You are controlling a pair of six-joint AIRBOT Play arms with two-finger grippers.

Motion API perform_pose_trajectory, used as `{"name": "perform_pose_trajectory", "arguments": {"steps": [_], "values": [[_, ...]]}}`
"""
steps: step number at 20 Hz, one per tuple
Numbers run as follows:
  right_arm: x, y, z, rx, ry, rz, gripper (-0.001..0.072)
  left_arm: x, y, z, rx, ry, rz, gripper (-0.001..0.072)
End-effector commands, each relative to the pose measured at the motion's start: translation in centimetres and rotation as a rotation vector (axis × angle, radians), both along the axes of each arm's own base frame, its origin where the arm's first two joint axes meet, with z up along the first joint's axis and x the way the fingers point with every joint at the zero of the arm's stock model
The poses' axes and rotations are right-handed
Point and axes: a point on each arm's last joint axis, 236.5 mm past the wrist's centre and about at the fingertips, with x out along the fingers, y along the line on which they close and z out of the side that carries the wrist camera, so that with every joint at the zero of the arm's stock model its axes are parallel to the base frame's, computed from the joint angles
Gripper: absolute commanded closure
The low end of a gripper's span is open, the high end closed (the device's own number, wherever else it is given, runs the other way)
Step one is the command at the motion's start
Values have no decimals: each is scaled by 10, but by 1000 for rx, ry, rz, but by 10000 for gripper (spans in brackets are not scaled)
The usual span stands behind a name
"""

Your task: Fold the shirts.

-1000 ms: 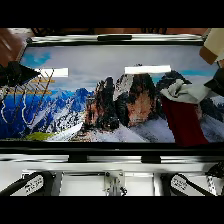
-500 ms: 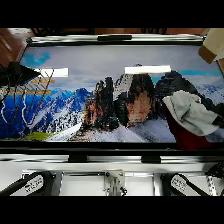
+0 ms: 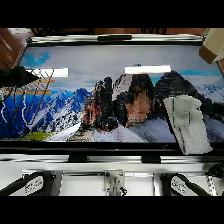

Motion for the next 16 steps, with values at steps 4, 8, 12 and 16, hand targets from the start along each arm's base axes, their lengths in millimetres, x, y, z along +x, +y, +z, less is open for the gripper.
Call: {"name": "perform_pose_trajectory", "arguments": {"steps": [4, 8, 12, 16], "values": [[127, 184, 53, 172, -399, 231, 167, -8, 37, -45, 534, 245, 135, 643], [79, 267, -17, 396, -29, 414, 167, -40, 5, -89, 571, 485, 33, -11], [54, 279, -28, 388, 93, 464, 167, -44, -21, -95, 565, 475, -39, -11], [54, 279, -28, 388, 92, 463, 167, -36, -54, -95, 461, 422, -91, -11]]}}
